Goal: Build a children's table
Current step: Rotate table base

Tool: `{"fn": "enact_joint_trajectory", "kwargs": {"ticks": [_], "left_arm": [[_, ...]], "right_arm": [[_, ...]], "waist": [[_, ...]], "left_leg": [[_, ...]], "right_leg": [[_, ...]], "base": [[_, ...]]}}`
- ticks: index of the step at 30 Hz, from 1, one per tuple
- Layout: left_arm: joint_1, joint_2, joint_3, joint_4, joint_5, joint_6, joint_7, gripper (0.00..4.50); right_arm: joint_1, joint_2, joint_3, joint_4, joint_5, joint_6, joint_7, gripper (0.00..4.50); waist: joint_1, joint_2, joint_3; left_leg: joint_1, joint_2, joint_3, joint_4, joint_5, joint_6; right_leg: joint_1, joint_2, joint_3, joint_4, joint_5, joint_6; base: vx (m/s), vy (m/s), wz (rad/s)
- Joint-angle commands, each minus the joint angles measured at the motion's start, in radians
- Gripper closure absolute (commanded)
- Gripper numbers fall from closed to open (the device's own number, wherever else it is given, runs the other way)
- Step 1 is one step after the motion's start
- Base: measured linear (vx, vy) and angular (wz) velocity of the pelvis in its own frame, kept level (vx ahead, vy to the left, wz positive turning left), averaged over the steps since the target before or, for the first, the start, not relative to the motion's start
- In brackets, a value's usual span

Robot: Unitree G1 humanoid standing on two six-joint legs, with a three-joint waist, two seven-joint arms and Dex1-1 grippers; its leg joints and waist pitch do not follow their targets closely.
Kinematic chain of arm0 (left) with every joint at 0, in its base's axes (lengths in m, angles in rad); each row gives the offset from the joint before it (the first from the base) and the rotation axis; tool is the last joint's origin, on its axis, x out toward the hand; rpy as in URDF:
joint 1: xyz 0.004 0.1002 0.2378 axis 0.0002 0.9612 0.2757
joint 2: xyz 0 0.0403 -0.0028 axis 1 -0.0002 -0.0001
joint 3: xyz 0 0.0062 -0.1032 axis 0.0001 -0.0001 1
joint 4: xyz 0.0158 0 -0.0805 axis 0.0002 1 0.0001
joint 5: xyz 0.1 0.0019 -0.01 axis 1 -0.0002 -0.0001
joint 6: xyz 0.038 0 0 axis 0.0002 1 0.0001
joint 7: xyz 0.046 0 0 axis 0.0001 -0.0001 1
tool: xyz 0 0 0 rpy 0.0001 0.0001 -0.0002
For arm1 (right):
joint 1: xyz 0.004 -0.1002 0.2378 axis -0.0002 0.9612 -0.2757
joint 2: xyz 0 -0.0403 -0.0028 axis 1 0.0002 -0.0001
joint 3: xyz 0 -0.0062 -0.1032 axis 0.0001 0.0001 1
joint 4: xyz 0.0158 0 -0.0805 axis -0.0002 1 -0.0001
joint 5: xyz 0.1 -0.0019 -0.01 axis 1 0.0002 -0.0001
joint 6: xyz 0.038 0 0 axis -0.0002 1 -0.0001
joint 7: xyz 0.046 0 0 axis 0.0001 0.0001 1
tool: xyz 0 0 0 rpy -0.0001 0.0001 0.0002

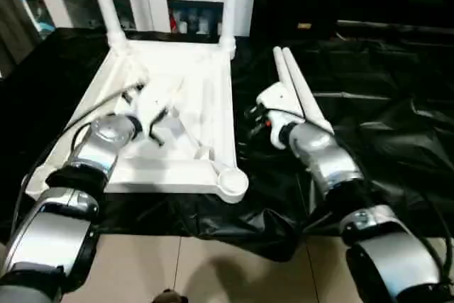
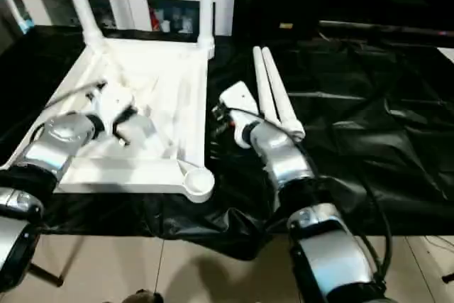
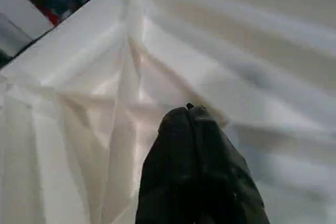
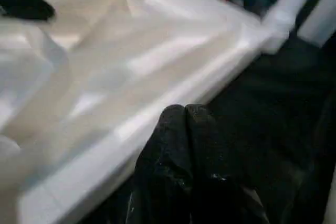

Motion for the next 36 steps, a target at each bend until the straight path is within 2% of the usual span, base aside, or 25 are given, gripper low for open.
{"fn": "enact_joint_trajectory", "kwargs": {"ticks": [1,2,3,4,5,6,7,8,9,10,12,13,15,17,19,20,22,24,25,27,29,31,34,35,36], "left_arm": [[0.065,0.015,0.012,-0.144,-0.082,0.033,-0.170,4.50],[0.065,0.015,0.012,-0.144,-0.082,0.033,-0.170,4.50],[0.118,0.034,0.001,-0.241,-0.132,0.054,-0.274,4.50],[0.191,0.070,-0.024,-0.384,-0.201,0.108,-0.403,4.50],[0.252,0.107,-0.050,-0.504,-0.257,0.177,-0.499,4.50],[0.287,0.142,-0.075,-0.576,-0.281,0.226,-0.550,4.50],[0.334,0.203,-0.119,-0.661,-0.294,0.282,-0.622,4.50],[0.340,0.212,-0.125,-0.672,-0.296,0.290,-0.632,4.50],[0.357,0.241,-0.145,-0.703,-0.299,0.314,-0.664,4.50],[0.364,0.251,-0.150,-0.715,-0.301,0.326,-0.677,4.50],[0.383,0.290,-0.175,-0.762,-0.303,0.389,-0.738,4.50],[0.387,0.299,-0.181,-0.773,-0.297,0.405,-0.753,4.50],[0.393,0.311,-0.194,-0.797,-0.283,0.433,-0.769,4.50],[0.396,0.305,-0.205,-0.803,-0.256,0.429,-0.759,4.50],[0.370,0.262,-0.223,-0.742,-0.175,0.376,-0.651,4.50],[0.363,0.256,-0.230,-0.729,-0.159,0.370,-0.632,4.50],[0.343,0.235,-0.239,-0.691,-0.128,0.370,-0.584,4.50],[0.339,0.228,-0.242,-0.686,-0.124,0.375,-0.573,4.50],[0.330,0.208,-0.243,-0.684,-0.118,0.393,-0.546,4.50],[0.324,0.186,-0.237,-0.680,-0.113,0.398,-0.525,4.50],[0.312,0.151,-0.231,-0.651,-0.098,0.384,-0.497,4.50],[0.304,0.129,-0.230,-0.626,-0.088,0.370,-0.476,4.50],[0.297,0.109,-0.229,-0.606,-0.085,0.365,-0.455,4.50],[0.292,0.093,-0.230,-0.594,-0.081,0.359,-0.437,4.50],[0.292,0.093,-0.230,-0.594,-0.081,0.359,-0.437,4.50]], "right_arm": [[0.050,-0.059,-0.011,-0.123,0.058,0.064,0.119,4.45],[0.050,-0.059,-0.011,-0.123,0.058,0.064,0.119,4.45],[0.080,-0.095,0.006,-0.198,0.083,0.096,0.193,4.45],[0.123,-0.150,0.037,-0.291,0.114,0.139,0.295,4.45],[0.158,-0.199,0.067,-0.365,0.137,0.172,0.378,4.45],[0.176,-0.227,0.085,-0.400,0.145,0.184,0.420,4.45],[0.198,-0.267,0.106,-0.442,0.148,0.207,0.470,4.45],[0.201,-0.272,0.109,-0.447,0.147,0.211,0.476,4.45],[0.207,-0.287,0.117,-0.458,0.146,0.218,0.494,4.45],[0.210,-0.293,0.119,-0.462,0.146,0.222,0.501,4.45],[0.219,-0.310,0.128,-0.486,0.146,0.242,0.523,4.45],[0.222,-0.316,0.132,-0.496,0.145,0.248,0.530,4.45],[0.233,-0.330,0.144,-0.528,0.151,0.271,0.543,4.45],[0.242,-0.344,0.156,-0.557,0.158,0.288,0.554,4.45],[0.253,-0.361,0.171,-0.596,0.166,0.318,0.574,4.45],[0.255,-0.363,0.172,-0.601,0.165,0.323,0.580,4.45],[0.260,-0.372,0.177,-0.611,0.161,0.335,0.591,4.45],[0.263,-0.376,0.179,-0.618,0.161,0.341,0.596,4.45],[0.271,-0.387,0.180,-0.638,0.173,0.365,0.608,4.45],[0.283,-0.405,0.185,-0.667,0.191,0.394,0.629,4.45],[0.299,-0.434,0.197,-0.701,0.210,0.428,0.661,4.45],[0.304,-0.442,0.200,-0.709,0.211,0.438,0.670,4.45],[0.304,-0.442,0.199,-0.710,0.209,0.442,0.670,4.45],[0.303,-0.442,0.199,-0.711,0.207,0.445,0.666,4.45],[0.303,-0.442,0.199,-0.711,0.207,0.445,0.666,4.45]], "waist": [[0.009,0.006,-0.083],[0.013,0.006,-0.083],[0.019,0.007,-0.084],[0.024,0.008,-0.080],[0.023,0.009,-0.080],[0.026,0.011,-0.080],[0.020,0.015,-0.074],[0.020,0.015,-0.075],[0.016,0.016,-0.067],[0.013,0.015,-0.066],[0.012,0.016,-0.063],[0.010,0.014,-0.059],[0.010,0.015,-0.059],[0.010,0.016,-0.059],[0.011,0.016,-0.061],[0.011,0.017,-0.063],[0.010,0.015,-0.066],[0.011,0.014,-0.068],[0.013,0.018,-0.069],[0.016,0.015,-0.070],[0.020,0.019,-0.071],[0.023,0.019,-0.073],[0.023,0.016,-0.073],[0.023,0.022,-0.072],[0.022,0.020,-0.072]], "left_leg": [[0.033,0.013,0.000,-0.060,-0.229,-0.012],[0.033,0.016,-0.001,-0.059,-0.220,-0.006],[0.032,0.015,0.000,-0.058,-0.202,0.004],[0.029,0.019,0.001,-0.059,-0.203,0.011],[0.032,0.023,0.002,-0.060,-0.208,0.010],[0.032,0.025,0.000,-0.062,-0.214,0.010],[0.035,0.021,0.005,-0.065,-0.279,-0.001],[0.037,0.022,0.003,-0.067,-0.289,-0.005],[0.037,0.019,0.005,-0.071,-0.324,-0.013],[0.039,0.018,0.004,-0.072,-0.349,-0.025],[0.042,0.018,0.003,-0.073,-0.368,-0.038],[0.042,0.017,0.001,-0.078,-0.383,-0.046],[0.047,0.017,-0.001,-0.078,-0.402,-0.058],[0.045,0.018,-0.003,-0.081,-0.403,-0.061],[0.046,0.018,-0.004,-0.080,-0.407,-0.062],[0.047,0.017,-0.004,-0.078,-0.404,-0.063],[0.040,0.015,-0.006,-0.078,-0.377,-0.062],[0.042,0.015,-0.005,-0.076,-0.367,-0.059],[0.041,0.015,-0.005,-0.075,-0.352,-0.057],[0.044,0.015,-0.002,-0.071,-0.350,-0.045],[0.042,0.016,-0.003,-0.070,-0.336,-0.041],[0.036,0.014,-0.005,-0.070,-0.324,-0.041],[0.039,0.014,-0.005,-0.069,-0.335,-0.041],[0.038,0.014,-0.006,-0.070,-0.340,-0.043],[0.039,0.014,-0.006,-0.070,-0.346,-0.044]], "right_leg": [[0.051,-0.040,0.024,-0.057,-0.003,-0.243],[0.055,-0.042,0.024,-0.054,0.013,-0.251],[0.056,-0.039,0.022,-0.051,0.036,-0.258],[0.053,-0.039,0.022,-0.050,0.029,-0.259],[0.054,-0.036,0.021,-0.047,0.031,-0.261],[0.052,-0.038,0.021,-0.047,0.021,-0.256],[0.041,-0.031,0.024,-0.055,-0.061,-0.246],[0.041,-0.032,0.023,-0.056,-0.081,-0.242],[0.035,-0.032,0.026,-0.065,-0.147,-0.232],[0.032,-0.036,0.029,-0.071,-0.204,-0.222],[0.030,-0.038,0.031,-0.075,-0.251,-0.213],[0.029,-0.037,0.031,-0.081,-0.318,-0.188],[0.025,-0.037,0.033,-0.085,-0.356,-0.173],[0.025,-0.036,0.033,-0.085,-0.344,-0.171],[0.028,-0.035,0.033,-0.088,-0.332,-0.162],[0.028,-0.036,0.034,-0.086,-0.324,-0.162],[0.035,-0.037,0.032,-0.082,-0.298,-0.160],[0.034,-0.036,0.031,-0.082,-0.283,-0.169],[0.035,-0.037,0.031,-0.079,-0.264,-0.175],[0.035,-0.037,0.032,-0.082,-0.252,-0.185],[0.037,-0.035,0.031,-0.081,-0.228,-0.187],[0.042,-0.037,0.030,-0.078,-0.222,-0.185],[0.039,-0.038,0.030,-0.082,-0.242,-0.183],[0.038,-0.038,0.029,-0.083,-0.249,-0.183],[0.038,-0.037,0.028,-0.084,-0.254,-0.183]], "base": [[0.000,0.000,0.00],[0.000,0.000,0.00],[0.000,0.000,0.00],[0.000,0.000,0.00],[0.000,0.000,0.00],[0.000,0.000,0.00],[0.000,0.000,0.00],[0.000,0.000,0.00],[0.000,0.000,0.00],[0.000,0.000,0.00],[0.000,0.000,0.00],[0.000,0.000,0.00],[0.000,0.000,0.00],[0.000,0.000,0.00],[0.000,0.000,0.00],[0.000,0.000,0.00],[0.000,0.000,0.00],[0.000,0.000,0.00],[0.000,0.000,0.00],[0.000,0.000,0.00],[0.000,0.000,0.00],[0.000,0.000,0.00],[0.000,0.000,0.00],[0.000,0.000,0.00],[0.000,0.000,0.00]]}}
